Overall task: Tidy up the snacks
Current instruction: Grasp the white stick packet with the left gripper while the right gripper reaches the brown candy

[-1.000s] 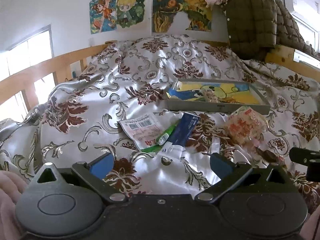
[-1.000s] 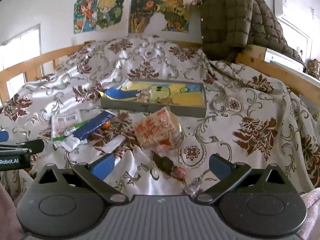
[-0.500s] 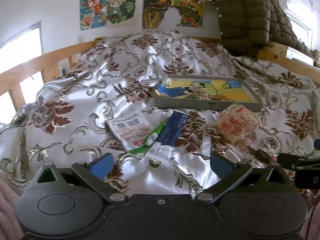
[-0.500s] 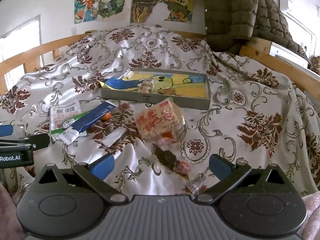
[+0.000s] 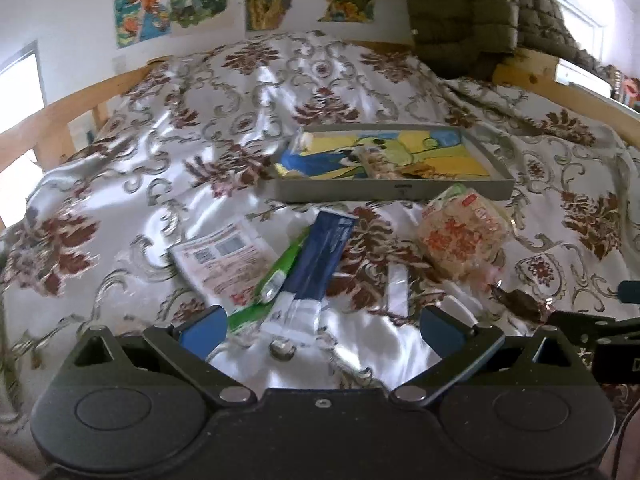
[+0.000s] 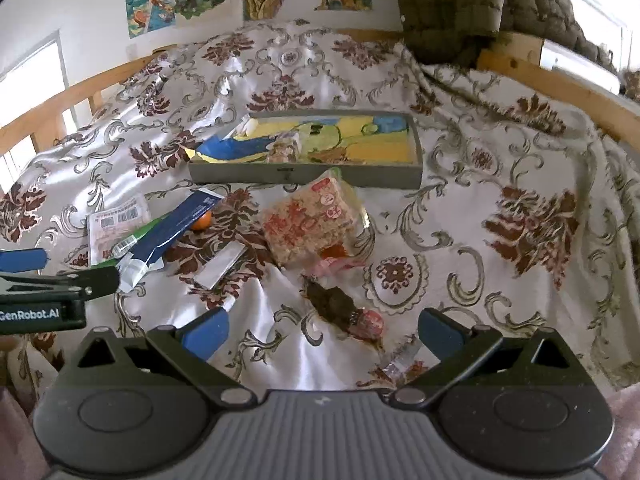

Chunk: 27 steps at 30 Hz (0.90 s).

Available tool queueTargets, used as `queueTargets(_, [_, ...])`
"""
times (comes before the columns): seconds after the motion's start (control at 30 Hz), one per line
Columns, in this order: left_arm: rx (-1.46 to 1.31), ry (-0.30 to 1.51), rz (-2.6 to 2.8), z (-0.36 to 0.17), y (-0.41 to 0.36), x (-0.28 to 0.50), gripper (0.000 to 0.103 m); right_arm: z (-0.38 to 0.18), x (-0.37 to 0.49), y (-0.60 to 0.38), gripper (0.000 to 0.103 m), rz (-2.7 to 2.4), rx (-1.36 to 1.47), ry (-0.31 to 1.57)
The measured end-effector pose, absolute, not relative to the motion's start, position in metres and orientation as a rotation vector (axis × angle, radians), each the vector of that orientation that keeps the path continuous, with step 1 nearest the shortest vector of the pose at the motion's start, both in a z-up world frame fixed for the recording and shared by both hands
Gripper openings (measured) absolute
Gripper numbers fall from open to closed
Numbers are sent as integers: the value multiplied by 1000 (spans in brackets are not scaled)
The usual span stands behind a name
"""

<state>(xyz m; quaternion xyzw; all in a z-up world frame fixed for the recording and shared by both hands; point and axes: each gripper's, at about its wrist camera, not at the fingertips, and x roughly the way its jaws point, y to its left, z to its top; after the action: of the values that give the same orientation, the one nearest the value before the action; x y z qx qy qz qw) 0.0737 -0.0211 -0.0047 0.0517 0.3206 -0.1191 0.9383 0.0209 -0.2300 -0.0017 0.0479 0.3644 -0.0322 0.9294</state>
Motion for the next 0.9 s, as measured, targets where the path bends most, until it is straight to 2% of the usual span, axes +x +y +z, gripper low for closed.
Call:
queueTargets(0.4, [145,713,-328,-27,-40,105,102,-17,64,-270,103,-27,274,872])
queueTargets(0.7, [126,767,-387,-46,-51,138,102,-32,91,-272,102,9,230,921])
queueTargets(0.8, [133,757,-424,-50,-59,146,102,-39,97,-270,96,-19,217,919])
queueTargets(0.9, [144,743,-447,-53,-67,152,95,-45,100,-268,92,-22,214,939])
